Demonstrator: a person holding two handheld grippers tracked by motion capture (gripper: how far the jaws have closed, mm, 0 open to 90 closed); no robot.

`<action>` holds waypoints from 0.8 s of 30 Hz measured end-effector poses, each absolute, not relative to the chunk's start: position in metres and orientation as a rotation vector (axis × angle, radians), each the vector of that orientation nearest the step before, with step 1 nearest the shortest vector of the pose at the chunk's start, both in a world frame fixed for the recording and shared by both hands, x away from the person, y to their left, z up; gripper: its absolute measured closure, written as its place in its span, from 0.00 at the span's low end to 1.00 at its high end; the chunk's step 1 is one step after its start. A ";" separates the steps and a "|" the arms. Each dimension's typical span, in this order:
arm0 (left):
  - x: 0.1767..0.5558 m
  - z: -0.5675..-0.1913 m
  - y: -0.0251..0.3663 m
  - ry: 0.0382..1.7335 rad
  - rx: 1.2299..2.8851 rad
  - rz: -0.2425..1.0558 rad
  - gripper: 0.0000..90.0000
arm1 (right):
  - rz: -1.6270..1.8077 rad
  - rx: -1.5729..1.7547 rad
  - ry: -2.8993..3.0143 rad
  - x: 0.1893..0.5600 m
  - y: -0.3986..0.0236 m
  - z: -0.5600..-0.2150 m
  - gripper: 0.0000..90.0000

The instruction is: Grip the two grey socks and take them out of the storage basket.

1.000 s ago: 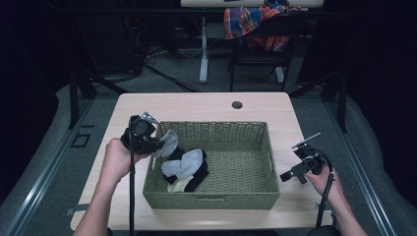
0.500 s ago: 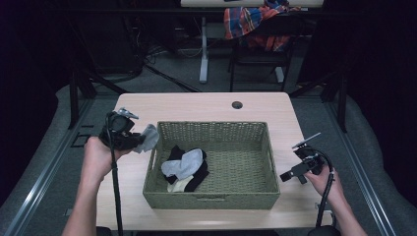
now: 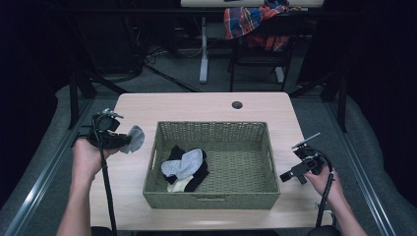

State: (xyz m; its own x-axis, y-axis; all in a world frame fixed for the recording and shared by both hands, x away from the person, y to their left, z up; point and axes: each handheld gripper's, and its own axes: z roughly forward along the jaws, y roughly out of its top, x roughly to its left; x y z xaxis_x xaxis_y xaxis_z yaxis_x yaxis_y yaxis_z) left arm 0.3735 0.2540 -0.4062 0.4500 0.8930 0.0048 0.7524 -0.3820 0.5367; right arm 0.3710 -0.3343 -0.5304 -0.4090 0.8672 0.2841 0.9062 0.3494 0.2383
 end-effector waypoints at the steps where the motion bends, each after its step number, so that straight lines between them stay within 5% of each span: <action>1: 0.375 -0.409 0.255 1.386 2.237 0.414 0.92 | -0.550 -1.644 -2.490 0.371 -0.334 -0.530 0.03; 24: 0.390 -0.450 0.277 1.525 2.246 0.302 0.92 | -0.525 -1.618 -2.505 0.372 -0.336 -0.529 0.03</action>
